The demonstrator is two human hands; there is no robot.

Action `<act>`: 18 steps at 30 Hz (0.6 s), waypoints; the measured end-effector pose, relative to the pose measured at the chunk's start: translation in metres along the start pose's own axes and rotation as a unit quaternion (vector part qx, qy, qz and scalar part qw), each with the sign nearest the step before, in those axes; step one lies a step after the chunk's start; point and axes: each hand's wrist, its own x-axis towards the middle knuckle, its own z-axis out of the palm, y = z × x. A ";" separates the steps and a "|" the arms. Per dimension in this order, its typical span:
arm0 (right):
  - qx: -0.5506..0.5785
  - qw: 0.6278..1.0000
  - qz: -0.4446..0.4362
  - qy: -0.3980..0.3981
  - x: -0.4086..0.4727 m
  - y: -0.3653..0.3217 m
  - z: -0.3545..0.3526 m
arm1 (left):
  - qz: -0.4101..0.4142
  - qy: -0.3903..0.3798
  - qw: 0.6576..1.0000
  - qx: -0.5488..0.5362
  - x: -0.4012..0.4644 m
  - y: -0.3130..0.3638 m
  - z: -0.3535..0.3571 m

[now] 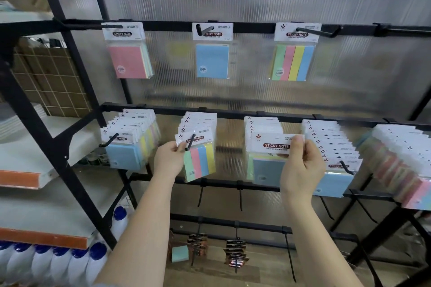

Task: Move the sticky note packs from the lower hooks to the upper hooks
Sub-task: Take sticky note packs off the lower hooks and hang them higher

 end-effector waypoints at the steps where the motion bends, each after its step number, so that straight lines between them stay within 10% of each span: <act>1: -0.002 1.000 0.001 -0.001 0.000 0.000 0.000 | -0.002 0.000 1.000 0.002 -0.001 0.000 0.000; 18: -0.055 0.997 -0.028 -0.050 -0.003 -0.009 0.008 | 0.060 0.013 0.995 0.085 -0.038 0.008 -0.036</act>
